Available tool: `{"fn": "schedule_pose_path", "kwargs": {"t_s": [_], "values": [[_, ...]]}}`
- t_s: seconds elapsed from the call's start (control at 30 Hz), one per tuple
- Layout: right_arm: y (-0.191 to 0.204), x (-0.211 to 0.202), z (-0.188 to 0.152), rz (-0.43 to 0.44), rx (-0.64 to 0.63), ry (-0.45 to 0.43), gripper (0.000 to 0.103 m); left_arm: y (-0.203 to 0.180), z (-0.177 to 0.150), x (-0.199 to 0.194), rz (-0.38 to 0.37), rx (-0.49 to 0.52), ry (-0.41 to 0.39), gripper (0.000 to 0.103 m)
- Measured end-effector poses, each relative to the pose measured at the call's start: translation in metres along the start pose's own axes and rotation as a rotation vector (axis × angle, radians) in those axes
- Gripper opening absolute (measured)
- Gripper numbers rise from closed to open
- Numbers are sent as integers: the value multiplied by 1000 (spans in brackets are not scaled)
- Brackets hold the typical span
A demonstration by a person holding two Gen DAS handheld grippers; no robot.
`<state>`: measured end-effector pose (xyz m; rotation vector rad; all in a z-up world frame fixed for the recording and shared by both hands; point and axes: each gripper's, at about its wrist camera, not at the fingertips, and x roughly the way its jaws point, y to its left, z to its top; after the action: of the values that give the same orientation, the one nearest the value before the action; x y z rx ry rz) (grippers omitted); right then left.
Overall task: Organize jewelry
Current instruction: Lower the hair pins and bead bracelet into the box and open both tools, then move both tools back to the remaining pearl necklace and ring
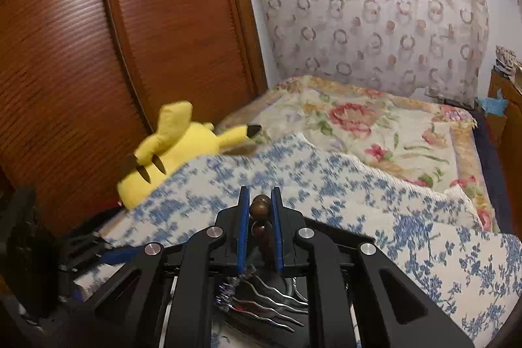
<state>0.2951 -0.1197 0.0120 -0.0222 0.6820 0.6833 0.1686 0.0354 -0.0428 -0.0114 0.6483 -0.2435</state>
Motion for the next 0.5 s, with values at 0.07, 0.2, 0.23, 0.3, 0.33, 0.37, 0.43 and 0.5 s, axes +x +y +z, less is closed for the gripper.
{"fn": "schedule_pose_path", "kwargs": {"t_s": [0.07, 0.2, 0.23, 0.3, 0.33, 0.37, 0.43, 0.5], "values": [[-6, 11, -7, -40, -4, 53, 15, 0, 0, -1, 2, 3, -2, 55], [-19, 19, -20, -129, -7, 116, 17, -1, -4, -7, -6, 9, -6, 55], [-22, 16, -23, -146, -5, 118, 24, -3, -5, -8, -7, 12, -6, 56], [-26, 8, -28, -153, -10, 113, 29, -5, -7, -10, -8, 19, -7, 59], [-27, 4, -30, -155, -14, 111, 32, -7, -9, -11, -9, 24, -8, 60], [-29, -2, -33, -164, -19, 106, 33, -8, -10, -13, -11, 28, -7, 60], [-29, -13, -41, -169, -27, 97, 33, -11, -12, -14, -17, 31, -4, 60], [-26, -27, -50, -172, -38, 91, 33, -14, -16, -16, -24, 32, 0, 62]]}}
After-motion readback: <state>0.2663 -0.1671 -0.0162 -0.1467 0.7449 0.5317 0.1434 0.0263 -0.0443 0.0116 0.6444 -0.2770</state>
